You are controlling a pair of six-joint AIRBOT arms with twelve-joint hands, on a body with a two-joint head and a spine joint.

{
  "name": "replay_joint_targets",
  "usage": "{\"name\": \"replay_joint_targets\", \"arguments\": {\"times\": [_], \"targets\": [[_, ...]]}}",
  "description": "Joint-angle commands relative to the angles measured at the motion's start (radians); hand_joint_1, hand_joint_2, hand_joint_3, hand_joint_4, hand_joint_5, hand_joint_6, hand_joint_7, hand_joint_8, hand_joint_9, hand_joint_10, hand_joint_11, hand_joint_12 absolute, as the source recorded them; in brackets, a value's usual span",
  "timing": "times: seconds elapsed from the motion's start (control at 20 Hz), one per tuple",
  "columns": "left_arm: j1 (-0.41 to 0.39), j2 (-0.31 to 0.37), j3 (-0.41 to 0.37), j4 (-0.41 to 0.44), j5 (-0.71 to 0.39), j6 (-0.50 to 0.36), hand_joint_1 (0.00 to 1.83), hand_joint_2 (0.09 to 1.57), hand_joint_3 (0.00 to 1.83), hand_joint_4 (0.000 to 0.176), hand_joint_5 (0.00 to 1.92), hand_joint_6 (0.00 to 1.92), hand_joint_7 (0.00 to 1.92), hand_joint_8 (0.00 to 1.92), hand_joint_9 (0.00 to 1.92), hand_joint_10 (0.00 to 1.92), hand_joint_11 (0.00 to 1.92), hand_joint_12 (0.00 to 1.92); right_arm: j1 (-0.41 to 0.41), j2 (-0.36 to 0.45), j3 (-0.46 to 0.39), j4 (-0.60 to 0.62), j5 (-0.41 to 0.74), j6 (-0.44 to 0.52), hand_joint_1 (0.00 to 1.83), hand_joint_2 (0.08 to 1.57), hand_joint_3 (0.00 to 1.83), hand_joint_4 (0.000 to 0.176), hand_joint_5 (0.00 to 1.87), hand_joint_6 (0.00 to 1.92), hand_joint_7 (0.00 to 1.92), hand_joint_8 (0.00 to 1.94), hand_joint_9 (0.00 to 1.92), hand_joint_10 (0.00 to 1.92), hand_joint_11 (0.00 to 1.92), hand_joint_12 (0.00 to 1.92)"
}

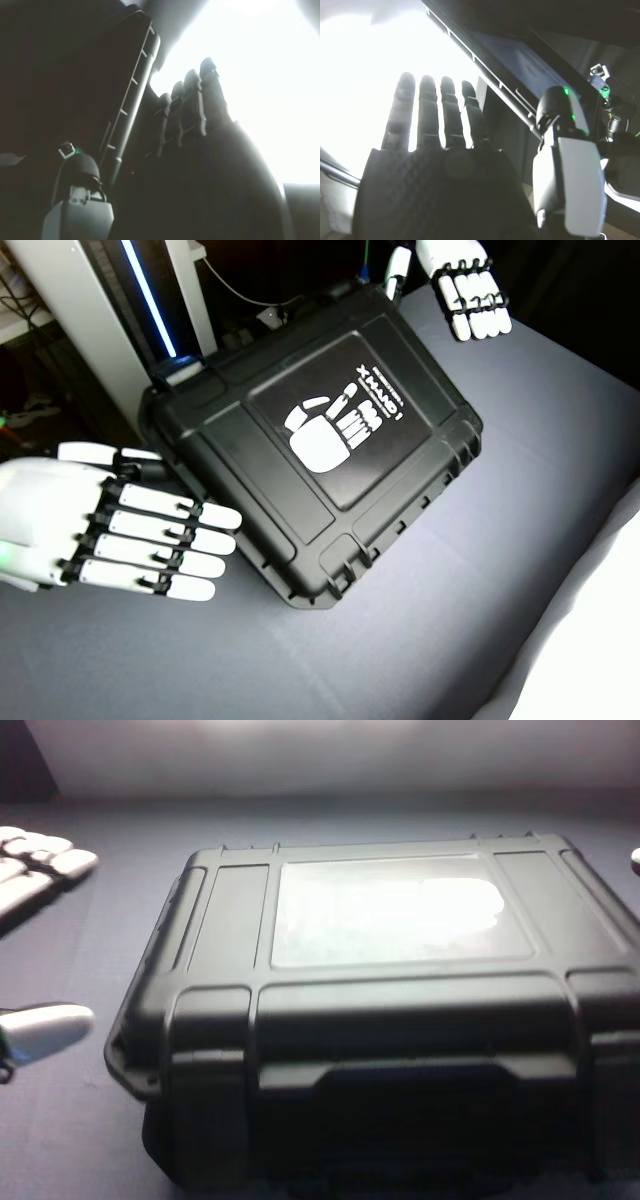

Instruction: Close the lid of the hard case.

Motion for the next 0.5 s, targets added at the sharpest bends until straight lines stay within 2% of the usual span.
{"name": "replay_joint_targets", "arguments": {"times": [0.0,0.1,0.2,0.3,0.45], "targets": [[0.007,0.006,-0.002,-0.03,-0.152,-0.006,0.0,1.21,0.0,0.0,0.0,0.0,0.0,0.0,0.0,0.0,0.0,0.0,0.005,0.012,-0.003,0.042,0.148,0.014,0.39,1.14,0.0,0.0,0.11,0.0,0.09,0.0,0.05,0.0,0.0,0.07],[0.087,0.018,-0.019,-0.082,-0.221,-0.021,0.0,1.23,0.01,0.0,0.0,0.0,0.0,0.0,0.01,0.0,0.0,0.0,-0.017,0.022,-0.011,0.056,0.149,0.014,0.39,1.13,0.0,0.0,0.11,0.0,0.08,0.0,0.04,0.0,0.0,0.07],[0.109,0.017,-0.024,-0.109,-0.252,-0.022,0.0,1.23,0.01,0.0,0.0,0.0,0.01,0.0,0.02,0.01,0.0,0.0,-0.022,0.021,-0.011,0.068,0.159,0.011,0.37,1.13,0.0,0.0,0.11,0.0,0.08,0.0,0.05,0.0,0.0,0.08],[0.117,-0.003,-0.011,-0.126,-0.275,-0.031,0.0,1.22,0.0,0.0,0.01,0.0,0.02,0.01,0.03,0.01,0.02,0.01,-0.022,0.017,-0.005,0.08,0.178,0.007,0.41,1.17,0.01,0.0,0.13,0.0,0.1,0.01,0.05,0.0,0.01,0.07],[0.079,-0.043,0.02,-0.133,-0.29,-0.043,0.0,1.22,0.0,0.0,0.0,0.0,0.0,0.0,0.02,0.0,0.02,0.01,-0.016,-0.011,0.019,0.082,0.22,0.007,0.43,1.19,0.01,0.0,0.12,0.0,0.08,0.0,0.03,0.0,0.0,0.04]]}}
